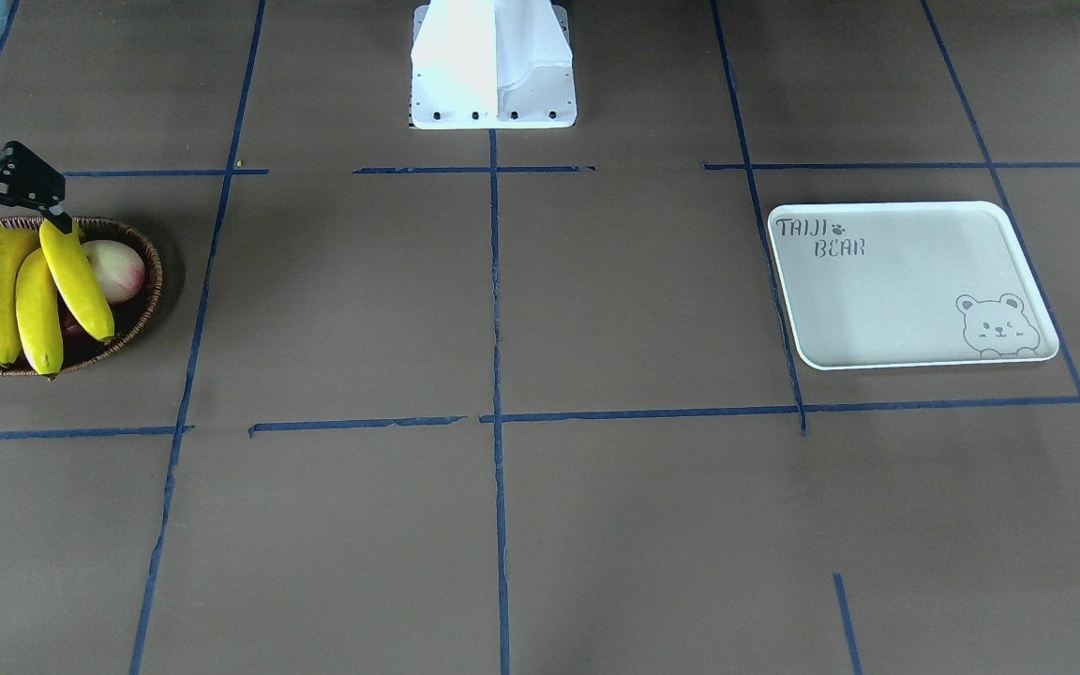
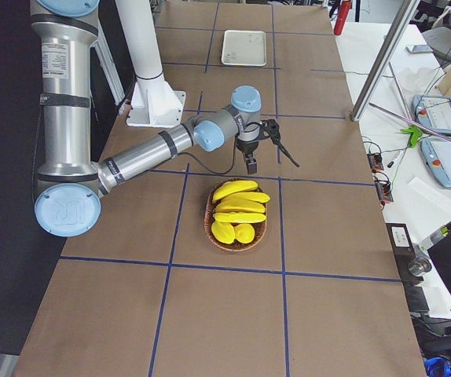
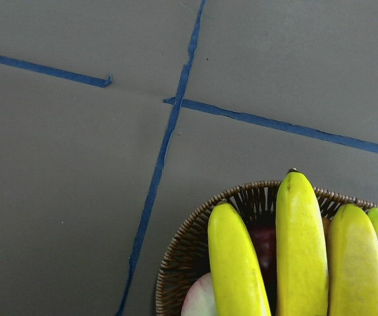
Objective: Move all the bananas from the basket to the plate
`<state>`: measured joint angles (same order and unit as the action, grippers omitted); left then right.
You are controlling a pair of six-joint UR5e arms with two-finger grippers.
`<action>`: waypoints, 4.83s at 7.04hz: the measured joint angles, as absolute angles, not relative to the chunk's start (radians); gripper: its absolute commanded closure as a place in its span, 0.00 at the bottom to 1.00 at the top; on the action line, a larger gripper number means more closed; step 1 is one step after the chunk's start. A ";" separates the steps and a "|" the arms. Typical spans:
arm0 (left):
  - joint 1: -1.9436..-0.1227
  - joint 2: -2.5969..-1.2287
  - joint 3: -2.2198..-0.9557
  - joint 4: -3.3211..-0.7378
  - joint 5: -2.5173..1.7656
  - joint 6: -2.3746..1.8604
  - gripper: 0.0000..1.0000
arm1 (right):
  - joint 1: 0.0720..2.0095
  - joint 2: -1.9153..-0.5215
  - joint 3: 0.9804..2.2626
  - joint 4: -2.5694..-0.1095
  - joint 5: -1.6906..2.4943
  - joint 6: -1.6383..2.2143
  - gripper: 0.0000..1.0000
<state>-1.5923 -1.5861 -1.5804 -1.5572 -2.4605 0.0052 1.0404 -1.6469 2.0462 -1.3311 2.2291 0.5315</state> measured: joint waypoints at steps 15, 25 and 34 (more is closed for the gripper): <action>-1.592 -1.574 -1.570 -1.603 -2.470 -0.005 0.00 | 0.889 -1.791 1.994 -1.122 2.122 0.560 0.07; -1.592 -1.575 -1.580 -1.604 -2.470 -0.041 0.00 | 0.930 -1.800 2.047 -1.122 2.129 0.562 1.00; -1.213 -1.796 -1.627 -2.280 -2.439 -1.124 0.01 | 0.657 -1.227 2.017 -1.000 1.920 1.517 0.97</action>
